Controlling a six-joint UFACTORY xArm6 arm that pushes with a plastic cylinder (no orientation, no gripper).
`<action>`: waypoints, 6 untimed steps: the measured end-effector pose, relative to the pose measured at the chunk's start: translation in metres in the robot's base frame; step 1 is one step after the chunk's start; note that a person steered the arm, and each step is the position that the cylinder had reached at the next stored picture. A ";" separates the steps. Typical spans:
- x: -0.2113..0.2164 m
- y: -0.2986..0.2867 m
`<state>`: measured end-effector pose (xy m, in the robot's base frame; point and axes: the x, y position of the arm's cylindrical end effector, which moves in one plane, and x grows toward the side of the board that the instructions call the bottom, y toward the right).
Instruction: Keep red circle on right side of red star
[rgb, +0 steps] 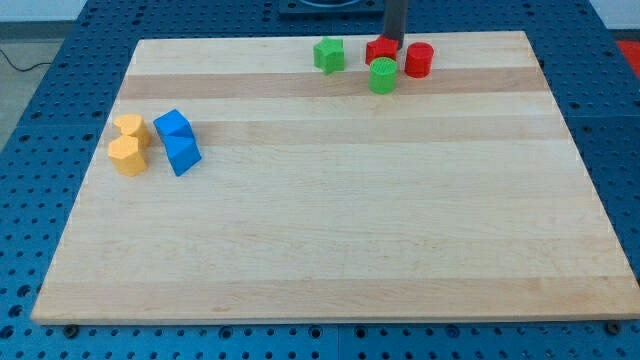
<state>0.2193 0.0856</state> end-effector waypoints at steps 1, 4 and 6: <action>0.003 -0.001; -0.008 0.073; 0.032 0.093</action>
